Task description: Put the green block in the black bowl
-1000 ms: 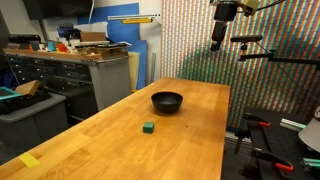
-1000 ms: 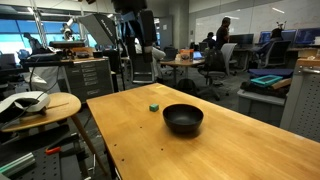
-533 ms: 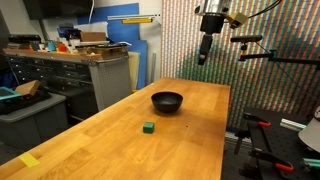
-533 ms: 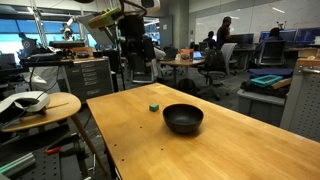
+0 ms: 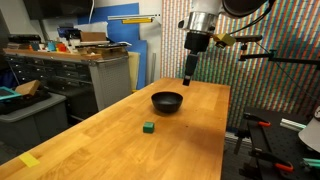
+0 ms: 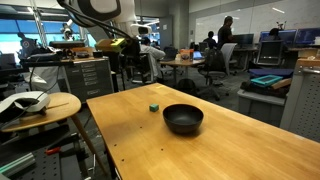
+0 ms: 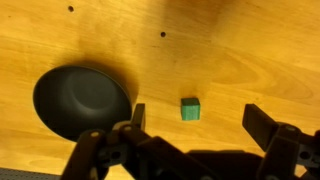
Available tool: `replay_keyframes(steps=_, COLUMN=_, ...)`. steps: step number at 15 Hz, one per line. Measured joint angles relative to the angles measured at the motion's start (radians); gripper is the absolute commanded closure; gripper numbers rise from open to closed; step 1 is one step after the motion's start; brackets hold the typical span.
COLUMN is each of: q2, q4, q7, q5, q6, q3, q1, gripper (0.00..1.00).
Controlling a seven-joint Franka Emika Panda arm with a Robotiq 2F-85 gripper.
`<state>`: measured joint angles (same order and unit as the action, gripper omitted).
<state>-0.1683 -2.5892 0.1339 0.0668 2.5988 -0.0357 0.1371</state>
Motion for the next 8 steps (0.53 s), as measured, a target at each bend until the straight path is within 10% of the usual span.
replay_keyframes(steps=8, q2=0.23, q4=0.114, q7=0.093, q5=0.066, q6=0.13, q3=-0.051, q1=0.022, gripper=0.0)
